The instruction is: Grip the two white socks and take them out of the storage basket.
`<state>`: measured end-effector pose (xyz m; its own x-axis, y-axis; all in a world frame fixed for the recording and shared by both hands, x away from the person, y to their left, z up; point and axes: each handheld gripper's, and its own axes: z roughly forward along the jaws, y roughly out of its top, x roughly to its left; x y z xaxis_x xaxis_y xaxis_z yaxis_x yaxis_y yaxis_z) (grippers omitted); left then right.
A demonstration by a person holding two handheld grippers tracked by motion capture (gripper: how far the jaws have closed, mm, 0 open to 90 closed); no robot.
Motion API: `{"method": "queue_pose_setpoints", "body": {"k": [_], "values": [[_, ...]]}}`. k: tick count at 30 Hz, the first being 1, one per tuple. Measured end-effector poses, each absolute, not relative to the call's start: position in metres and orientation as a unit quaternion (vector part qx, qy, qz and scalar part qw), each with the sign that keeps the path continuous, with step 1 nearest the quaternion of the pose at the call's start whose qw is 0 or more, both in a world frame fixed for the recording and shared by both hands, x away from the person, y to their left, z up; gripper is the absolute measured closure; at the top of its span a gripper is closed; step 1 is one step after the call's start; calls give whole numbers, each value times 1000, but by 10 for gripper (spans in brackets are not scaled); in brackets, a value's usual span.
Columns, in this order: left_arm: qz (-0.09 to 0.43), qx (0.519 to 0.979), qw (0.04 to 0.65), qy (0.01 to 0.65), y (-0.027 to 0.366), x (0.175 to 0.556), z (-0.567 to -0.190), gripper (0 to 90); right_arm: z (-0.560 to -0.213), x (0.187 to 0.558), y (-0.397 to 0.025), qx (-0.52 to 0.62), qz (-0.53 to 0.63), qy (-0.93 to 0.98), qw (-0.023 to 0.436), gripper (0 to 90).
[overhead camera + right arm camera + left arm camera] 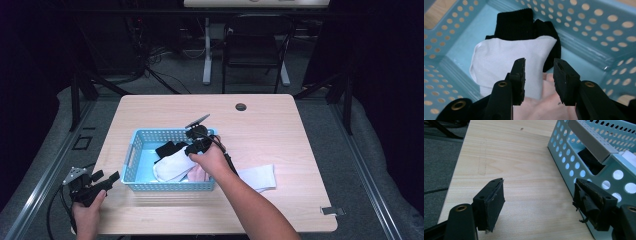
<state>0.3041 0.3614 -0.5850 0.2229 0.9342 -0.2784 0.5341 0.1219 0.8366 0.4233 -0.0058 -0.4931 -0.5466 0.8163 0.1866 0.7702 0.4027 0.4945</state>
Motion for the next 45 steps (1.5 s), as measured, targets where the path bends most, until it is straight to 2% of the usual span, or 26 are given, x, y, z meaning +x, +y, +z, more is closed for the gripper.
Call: {"method": "queue_pose_setpoints", "body": {"k": [7, 16, 26, 29, 45], "values": [[211, 628, 467, 585, 362, 304, -585, 248, -509, 433, 5, 495, 252, 831, 24, 669], [212, 628, 467, 585, 362, 304, -585, 248, -518, 438, 13, 503, 218, 836, 7, 683], [211, 628, 468, 585, 362, 304, -585, 248, -520, 436, 18, 495, 219, 841, 3, 835], [210, 629, 467, 585, 362, 304, -585, 248, -515, 434, 17, 481, 220, 849, 4, 852], [213, 626, 469, 585, 361, 305, -586, 248, -468, 386, 30, 350, 314, 877, 99, 864]]}}
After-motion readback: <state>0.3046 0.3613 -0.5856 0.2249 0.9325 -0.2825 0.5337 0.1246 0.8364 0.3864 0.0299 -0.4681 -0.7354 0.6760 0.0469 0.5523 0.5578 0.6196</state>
